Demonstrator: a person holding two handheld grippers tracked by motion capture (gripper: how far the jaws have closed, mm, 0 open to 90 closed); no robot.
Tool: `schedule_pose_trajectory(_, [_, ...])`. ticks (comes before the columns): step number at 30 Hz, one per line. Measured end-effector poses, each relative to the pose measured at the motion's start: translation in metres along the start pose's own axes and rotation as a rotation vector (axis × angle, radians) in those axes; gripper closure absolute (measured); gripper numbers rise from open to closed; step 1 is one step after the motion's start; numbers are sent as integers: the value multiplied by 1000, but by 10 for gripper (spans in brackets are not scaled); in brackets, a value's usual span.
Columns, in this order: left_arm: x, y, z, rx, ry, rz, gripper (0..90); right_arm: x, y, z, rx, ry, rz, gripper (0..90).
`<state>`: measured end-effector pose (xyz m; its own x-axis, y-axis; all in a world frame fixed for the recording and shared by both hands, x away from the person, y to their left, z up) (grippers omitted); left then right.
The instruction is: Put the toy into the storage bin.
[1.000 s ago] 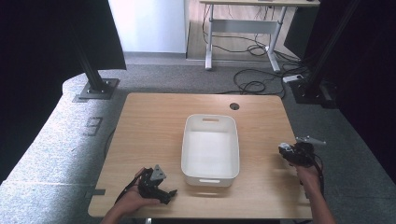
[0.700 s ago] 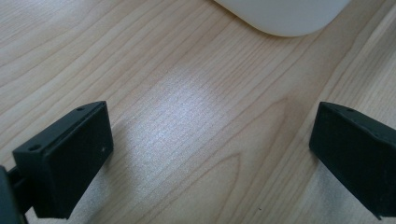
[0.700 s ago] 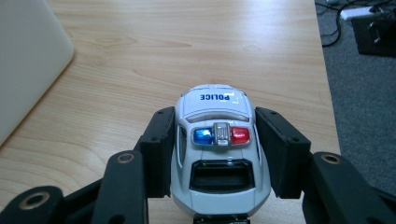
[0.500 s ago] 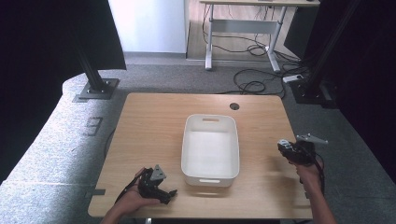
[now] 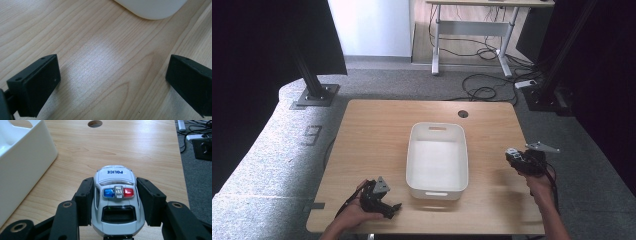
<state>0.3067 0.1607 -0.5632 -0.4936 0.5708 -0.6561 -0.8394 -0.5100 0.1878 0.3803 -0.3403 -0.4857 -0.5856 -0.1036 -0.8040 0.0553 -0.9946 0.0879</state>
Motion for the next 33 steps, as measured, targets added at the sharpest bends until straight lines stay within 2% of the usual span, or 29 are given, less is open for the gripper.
schedule_pose_trajectory(15, [0,0,0,0,0,0,0,-7,-11,7,-33,12,-9,501])
schedule_pose_trajectory(33, [0,0,0,1,0,-2,0,-14,-31,13,-60,35,25,501])
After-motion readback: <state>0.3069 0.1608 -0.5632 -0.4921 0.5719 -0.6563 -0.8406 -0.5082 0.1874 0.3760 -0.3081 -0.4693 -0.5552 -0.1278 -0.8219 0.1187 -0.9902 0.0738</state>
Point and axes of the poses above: each handheld gripper's, and its own axes: z roughly backward along the jaws, x roughly out of its underside, y roughly to its right, the point moved 2 cm from there along -z, roughly forward along the jaws, and after that the axes turned 14 degrees about x, right-handed, at the moved point
